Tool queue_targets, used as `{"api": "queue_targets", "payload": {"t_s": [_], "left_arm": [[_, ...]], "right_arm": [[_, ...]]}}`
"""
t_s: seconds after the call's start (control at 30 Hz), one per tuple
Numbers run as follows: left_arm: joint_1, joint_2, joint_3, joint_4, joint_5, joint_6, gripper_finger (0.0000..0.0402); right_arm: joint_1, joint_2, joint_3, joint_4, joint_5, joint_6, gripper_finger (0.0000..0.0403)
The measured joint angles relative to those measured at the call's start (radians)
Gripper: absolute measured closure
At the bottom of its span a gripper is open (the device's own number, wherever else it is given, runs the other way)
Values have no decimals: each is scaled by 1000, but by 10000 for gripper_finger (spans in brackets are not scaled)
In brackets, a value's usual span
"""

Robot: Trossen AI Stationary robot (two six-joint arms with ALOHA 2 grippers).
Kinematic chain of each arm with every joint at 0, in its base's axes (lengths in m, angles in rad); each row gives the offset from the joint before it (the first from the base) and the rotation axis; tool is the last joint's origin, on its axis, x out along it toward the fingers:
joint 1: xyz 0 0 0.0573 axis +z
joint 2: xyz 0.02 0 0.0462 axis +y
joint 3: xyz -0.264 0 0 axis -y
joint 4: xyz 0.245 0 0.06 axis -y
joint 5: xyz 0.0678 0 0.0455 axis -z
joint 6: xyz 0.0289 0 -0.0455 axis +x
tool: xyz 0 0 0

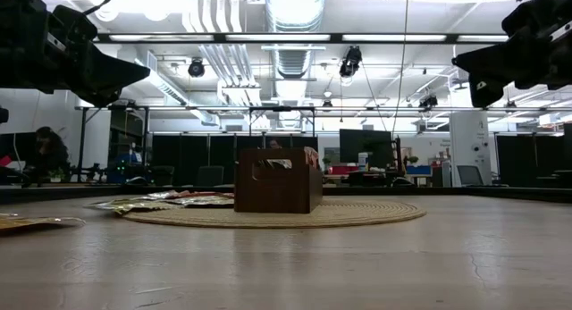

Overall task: Pick & Place Tea
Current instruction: Put the orange tea bag into the bottom section of the wooden organizer

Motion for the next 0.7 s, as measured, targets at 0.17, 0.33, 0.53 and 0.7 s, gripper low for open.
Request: {"api": "queue_targets", "payload": {"t_s": [0.17, 0.33, 0.53, 0.7], "left_arm": [[0, 0, 0, 0, 0, 0, 402], [0, 0, 0, 0, 0, 0, 402], [0, 0, 0, 0, 0, 0, 402], [0, 0, 0, 0, 0, 0, 402]], "right_arm": [[2, 0, 0, -1, 1, 0, 394], [2, 4, 0, -1, 0, 0, 394], [2, 17, 0, -1, 0, 3, 394], [2, 16, 0, -1, 0, 16, 394]]}}
